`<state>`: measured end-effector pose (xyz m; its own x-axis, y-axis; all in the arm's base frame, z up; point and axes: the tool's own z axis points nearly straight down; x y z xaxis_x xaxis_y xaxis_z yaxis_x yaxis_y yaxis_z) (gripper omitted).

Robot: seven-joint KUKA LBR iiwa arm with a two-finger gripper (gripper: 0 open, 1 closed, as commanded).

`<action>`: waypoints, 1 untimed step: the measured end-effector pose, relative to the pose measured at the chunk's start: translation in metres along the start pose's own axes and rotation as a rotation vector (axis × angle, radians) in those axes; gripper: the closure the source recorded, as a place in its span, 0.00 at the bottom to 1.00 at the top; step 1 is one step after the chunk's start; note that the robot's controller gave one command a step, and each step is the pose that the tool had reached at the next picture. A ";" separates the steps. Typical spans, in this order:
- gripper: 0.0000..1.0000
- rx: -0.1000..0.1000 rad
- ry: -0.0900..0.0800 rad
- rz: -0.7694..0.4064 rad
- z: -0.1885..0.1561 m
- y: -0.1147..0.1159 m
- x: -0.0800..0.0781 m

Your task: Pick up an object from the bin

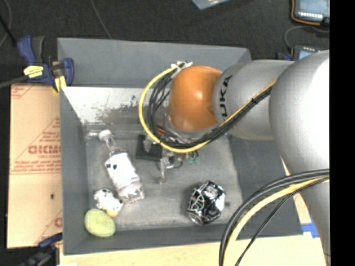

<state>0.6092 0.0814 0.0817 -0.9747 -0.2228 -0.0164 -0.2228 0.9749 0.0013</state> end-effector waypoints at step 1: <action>1.00 0.005 -0.010 -0.064 0.010 -0.069 -0.006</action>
Offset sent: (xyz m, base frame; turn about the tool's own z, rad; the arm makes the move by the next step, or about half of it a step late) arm 0.0000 0.0000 0.0000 0.0000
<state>0.6304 0.0154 0.0716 -0.9583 -0.2847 -0.0264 -0.2847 0.9586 -0.0050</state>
